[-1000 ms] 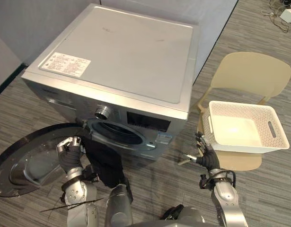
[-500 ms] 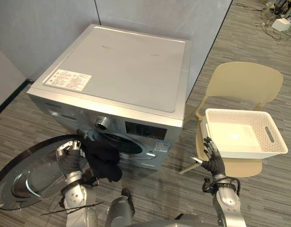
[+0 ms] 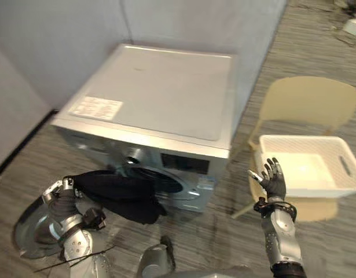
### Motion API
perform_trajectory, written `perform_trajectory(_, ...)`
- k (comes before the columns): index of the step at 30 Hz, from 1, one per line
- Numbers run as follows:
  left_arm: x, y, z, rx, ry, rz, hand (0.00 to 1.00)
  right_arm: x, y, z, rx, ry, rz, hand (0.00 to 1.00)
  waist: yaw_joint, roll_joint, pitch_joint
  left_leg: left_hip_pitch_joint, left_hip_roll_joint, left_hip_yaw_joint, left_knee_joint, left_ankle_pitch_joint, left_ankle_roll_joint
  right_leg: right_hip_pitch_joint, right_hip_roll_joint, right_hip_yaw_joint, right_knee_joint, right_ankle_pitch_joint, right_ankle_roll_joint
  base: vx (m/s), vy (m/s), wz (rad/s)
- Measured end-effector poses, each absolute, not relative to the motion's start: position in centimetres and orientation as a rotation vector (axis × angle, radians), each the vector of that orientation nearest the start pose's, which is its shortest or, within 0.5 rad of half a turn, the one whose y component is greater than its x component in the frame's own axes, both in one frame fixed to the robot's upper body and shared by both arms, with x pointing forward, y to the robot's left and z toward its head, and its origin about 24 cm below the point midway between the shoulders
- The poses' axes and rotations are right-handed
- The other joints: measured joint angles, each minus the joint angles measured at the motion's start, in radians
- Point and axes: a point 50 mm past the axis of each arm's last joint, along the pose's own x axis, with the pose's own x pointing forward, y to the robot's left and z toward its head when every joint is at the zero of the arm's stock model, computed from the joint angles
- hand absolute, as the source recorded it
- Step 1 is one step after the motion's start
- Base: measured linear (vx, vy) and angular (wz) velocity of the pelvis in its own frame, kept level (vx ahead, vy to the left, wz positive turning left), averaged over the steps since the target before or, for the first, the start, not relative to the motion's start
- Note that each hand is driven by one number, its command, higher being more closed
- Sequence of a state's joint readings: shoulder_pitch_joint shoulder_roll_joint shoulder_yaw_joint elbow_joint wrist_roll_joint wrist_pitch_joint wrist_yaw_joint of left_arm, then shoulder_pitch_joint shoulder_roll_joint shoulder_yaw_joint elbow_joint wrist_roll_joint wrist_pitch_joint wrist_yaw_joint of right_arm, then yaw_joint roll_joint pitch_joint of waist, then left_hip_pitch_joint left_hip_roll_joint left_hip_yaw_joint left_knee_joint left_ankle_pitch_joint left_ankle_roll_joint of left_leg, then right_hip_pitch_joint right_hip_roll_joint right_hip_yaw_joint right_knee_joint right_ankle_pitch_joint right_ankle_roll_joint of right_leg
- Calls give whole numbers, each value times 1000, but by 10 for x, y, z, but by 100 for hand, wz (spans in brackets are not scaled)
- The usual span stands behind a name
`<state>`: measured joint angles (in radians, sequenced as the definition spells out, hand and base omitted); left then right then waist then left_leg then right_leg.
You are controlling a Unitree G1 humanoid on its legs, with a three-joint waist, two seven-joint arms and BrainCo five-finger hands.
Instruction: Pick up the laundry basket with both hands and put the clothes into the washing machine.
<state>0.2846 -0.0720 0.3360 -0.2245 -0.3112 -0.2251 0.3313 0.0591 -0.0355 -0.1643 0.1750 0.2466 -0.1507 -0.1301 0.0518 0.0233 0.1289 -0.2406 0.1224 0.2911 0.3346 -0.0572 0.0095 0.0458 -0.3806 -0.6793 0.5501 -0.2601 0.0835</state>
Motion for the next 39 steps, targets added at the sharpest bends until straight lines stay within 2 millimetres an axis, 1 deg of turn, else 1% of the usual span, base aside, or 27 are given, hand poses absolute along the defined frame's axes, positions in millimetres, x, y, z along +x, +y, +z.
perform_trajectory(1,164,252,47,-278,-187,780,100,231,-207,3,208,63,-346,0,9,1,1,0,0,-6,7,-2,3,-6,-2,39,49,-11,6,-13,-40,60)
perform_trajectory(3,160,244,42,-301,-157,754,100,235,-196,7,256,44,-330,0,30,-14,-6,1,-5,-24,35,-6,9,-10,57,190,162,-59,32,-84,-108,34)
perform_trajectory(5,154,234,33,-323,-107,727,100,237,-191,10,253,34,-293,0,54,-37,-15,-16,-14,-18,35,7,5,2,70,215,103,-135,31,-144,-182,-4)
perform_trajectory(6,153,224,28,-356,-69,690,100,240,-186,13,263,18,-261,0,71,-47,-20,-46,-15,-19,37,28,-2,-2,85,206,35,-200,29,-272,-307,4)
perform_trajectory(7,156,212,21,-397,-26,638,100,244,-185,16,250,11,-232,0,70,-15,-11,-90,12,-45,41,62,-28,-24,119,193,17,-211,14,-300,-306,16)
perform_trajectory(8,155,208,20,-410,-13,620,100,246,-184,14,241,21,-218,0,69,-7,-4,-96,22,-54,26,85,-37,-35,135,186,17,-209,5,-324,-271,23)
perform_trajectory(9,152,204,15,-444,10,609,100,248,-178,6,230,64,-184,0,69,-14,12,-76,25,-68,-50,159,-58,-52,142,172,41,-211,-17,-262,-203,21)
perform_trajectory(11,148,198,9,-493,44,594,100,246,-179,1,226,90,-190,0,48,-32,25,-60,15,-99,-109,228,-92,-46,132,121,53,-207,-47,-221,-169,43)
perform_trajectory(12,147,196,6,-506,59,584,100,247,-180,0,226,94,-193,0,44,-33,25,-61,21,-99,-92,218,-90,-43,127,107,52,-204,-57,-168,-89,42)
perform_trajectory(13,147,193,1,-537,85,574,100,247,-181,-2,220,107,-195,0,45,-33,27,-63,39,-97,3,176,-61,-40,117,92,47,-193,-74,-108,-28,22)
perform_trajectory(14,146,191,-4,-553,104,565,100,246,-182,-4,211,117,-195,0,38,-31,25,-56,58,-102,71,128,-61,-39,111,87,38,-179,-76,-128,8,19)
perform_trajectory(16,146,187,-10,-572,130,543,100,245,-182,-6,191,129,-174,0,16,-30,22,-23,97,-130,142,69,-75,-54,92,81,34,-158,-75,-104,100,15)
perform_trajectory(17,147,183,-13,-575,147,521,100,240,-184,-11,175,145,-169,0,2,-24,14,-1,126,-160,142,48,-102,-77,79,83,38,-145,-70,-89,223,26)
perform_trajectory(20,152,173,-18,-581,182,451,100,216,-201,-33,151,244,-235,0,-42,-7,-4,50,175,-218,37,43,-123,-168,10,74,102,-129,-48,-73,287,42)
perform_trajectory(23,160,163,-22,-583,216,394,100,177,-214,-60,136,394,-318,0,-48,5,-10,96,149,-212,-44,-36,-235,-178,-72,47,151,-103,-1,-41,382,54)
perform_trajectory(24,164,158,-23,-585,225,364,100,159,-207,-71,160,460,-341,0,-61,-37,1,87,99,-204,1,-64,-218,-142,-137,25,153,-77,27,-46,408,70)
perform_trajectory(25,165,155,-24,-591,235,349,100,151,-206,-73,168,473,-351,0,-63,-41,-3,72,87,-204,37,-80,-200,-128,-150,14,146,-59,27,-51,359,66)
perform_trajectory(27,165,136,-32,-637,292,248,100,133,-201,-76,157,505,-362,0,-65,-27,-9,18,64,-202,181,-174,-151,-84,-174,-3,103,-13,42,-74,447,12)
perform_trajectory(28,162,122,-42,-655,358,185,100,130,-203,-81,135,544,-366,0,-63,-21,-6,11,45,-168,230,-231,-130,-91,-196,26,85,24,11,-83,406,-28)
perform_trajectory(29,161,120,-45,-657,377,177,100,130,-203,-82,133,549,-367,0,-63,-15,-4,13,42,-159,232,-238,-123,-97,-198,31,85,35,-10,-112,410,-65)
perform_trajectory(30,155,115,-56,-645,446,148,100,132,-202,-85,123,566,-356,0,-62,-5,0,37,35,-115,216,-250,-102,-139,-202,60,86,90,-99,-96,306,-93)
perform_trajectory(31,150,115,-64,-629,502,140,100,136,-198,-89,114,585,-335,0,-59,-8,0,66,35,-60,186,-249,-97,-177,-207,65,99,109,-129,-112,355,-110)
perform_trajectory(32,148,116,-67,-625,522,141,100,137,-197,-91,110,598,-327,0,-58,-11,0,77,35,-37,173,-245,-88,-190,-205,49,113,105,-123,-100,270,-109)
perform_trajectory(34,146,117,-73,-606,563,129,100,136,-192,-98,103,642,-298,0,-62,-19,-3,122,33,35,104,-225,-70,-207,-128,8,96,85,-92,-50,156,-98)
perform_trajectory(35,147,116,-73,-606,564,126,100,136,-192,-99,94,647,-287,0,-62,-20,-6,123,30,50,87,-218,-69,-203,-118,-8,65,82,-87,-30,107,-87)
perform_trajectory(36,152,114,-71,-614,556,110,100,138,-189,-99,82,650,-261,0,-68,-26,-10,130,19,76,46,-199,-68,-191,-115,-44,15,103,-57,-14,70,-49)
perform_trajectory(39,165,108,-65,-622,527,78,100,134,-186,-104,86,676,-255,0,-77,-33,-10,173,-22,78,-39,-135,-61,-190,-130,-46,8,115,-55,76,40,0)
